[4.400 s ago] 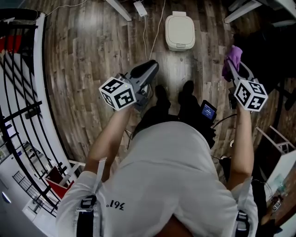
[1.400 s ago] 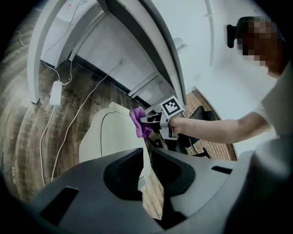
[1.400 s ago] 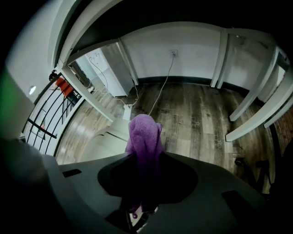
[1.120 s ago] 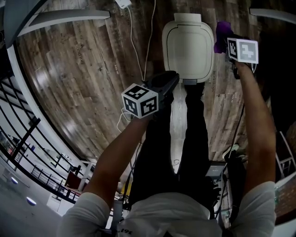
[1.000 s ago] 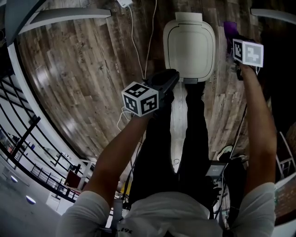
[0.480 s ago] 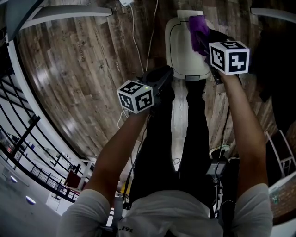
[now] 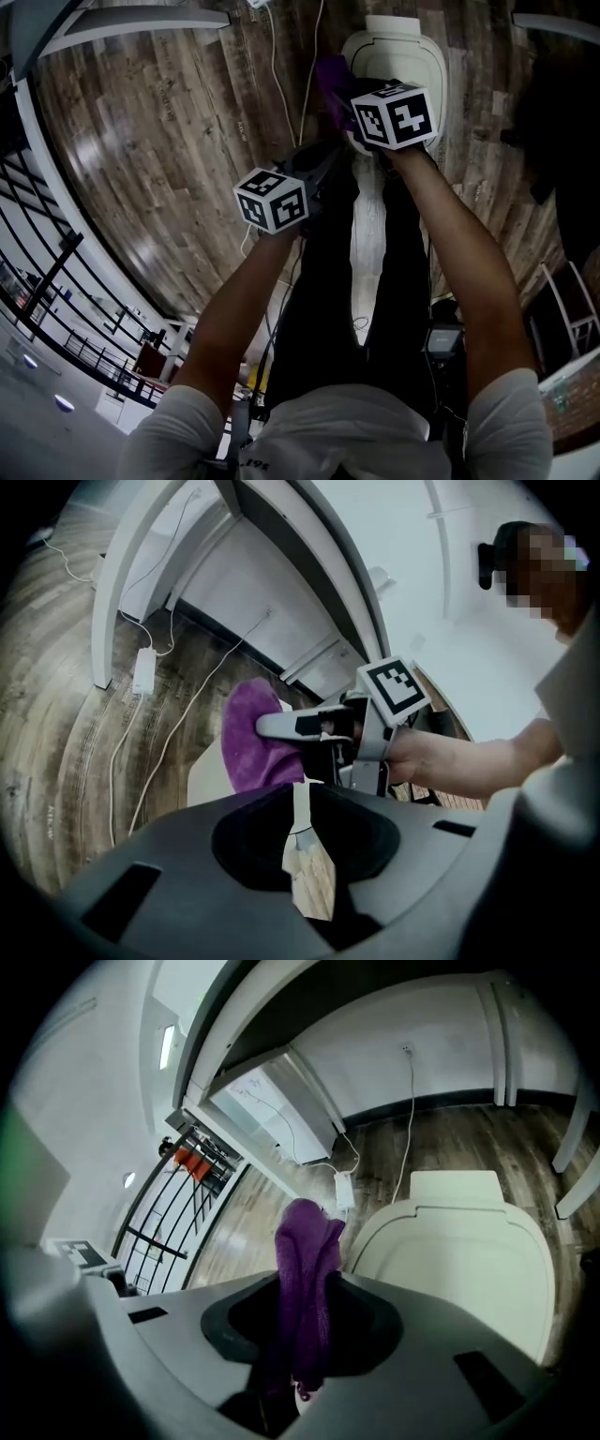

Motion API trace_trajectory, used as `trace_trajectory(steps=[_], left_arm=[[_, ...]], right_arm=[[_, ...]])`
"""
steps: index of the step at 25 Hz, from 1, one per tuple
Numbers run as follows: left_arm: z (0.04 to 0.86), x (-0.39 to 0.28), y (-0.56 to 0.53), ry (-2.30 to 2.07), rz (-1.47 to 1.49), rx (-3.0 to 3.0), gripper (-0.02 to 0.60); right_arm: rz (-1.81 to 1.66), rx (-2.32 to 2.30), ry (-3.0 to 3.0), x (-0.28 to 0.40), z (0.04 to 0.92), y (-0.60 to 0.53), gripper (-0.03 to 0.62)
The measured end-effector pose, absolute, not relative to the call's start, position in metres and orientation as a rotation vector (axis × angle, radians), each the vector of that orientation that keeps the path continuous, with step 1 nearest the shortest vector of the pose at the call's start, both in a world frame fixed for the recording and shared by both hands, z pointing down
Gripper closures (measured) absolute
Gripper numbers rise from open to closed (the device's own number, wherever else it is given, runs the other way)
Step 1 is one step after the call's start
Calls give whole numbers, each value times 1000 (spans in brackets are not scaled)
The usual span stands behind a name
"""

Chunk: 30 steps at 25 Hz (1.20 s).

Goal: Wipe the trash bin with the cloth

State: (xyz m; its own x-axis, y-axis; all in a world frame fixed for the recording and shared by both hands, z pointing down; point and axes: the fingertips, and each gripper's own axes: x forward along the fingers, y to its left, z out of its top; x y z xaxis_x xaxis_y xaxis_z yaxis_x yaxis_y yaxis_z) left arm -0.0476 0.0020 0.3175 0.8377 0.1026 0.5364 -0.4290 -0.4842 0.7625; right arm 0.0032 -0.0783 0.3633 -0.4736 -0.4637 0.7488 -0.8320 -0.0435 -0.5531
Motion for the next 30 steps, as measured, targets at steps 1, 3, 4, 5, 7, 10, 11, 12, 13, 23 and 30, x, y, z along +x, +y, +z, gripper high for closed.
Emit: trace_trajectory(steps=[1,3,4,5,7,10,11,12,13,23,30], left_arm=[[317,-47,3,-238,645,1983,528],[317,-46,4,-230,642,1984,528],[317,-45,4,-228,641,1985,528],[318,-44,5,-227,640,1984,528],[319,-40,6,-223,639,1983,528],[317,-31,12,-205,639,1987,528],[316,-28,14,-199,640,1989,528],[316,-26,15,-195,641,1991,528],[315,-23,17,-190,643,1994,528],[315,-3,34,-145,669,2005,528],[316,6,46,-126,688,2008,528]], right_arm=[[1512,1360,-1882,4,369,-72,482],[1487,1366,-1849,12,374,-61,482],[1479,1379,-1834,18,376,-57,482],[1478,1395,-1816,25,378,-53,482],[1484,1425,-1779,39,381,-46,482],[1481,1464,-1749,59,381,-35,482],[1476,1476,-1744,65,380,-31,482],[1468,1489,-1738,72,379,-27,482],[1459,1503,-1731,79,378,-24,482],[1477,1637,-1564,150,386,38,482],[1443,1694,-1447,191,392,76,482]])
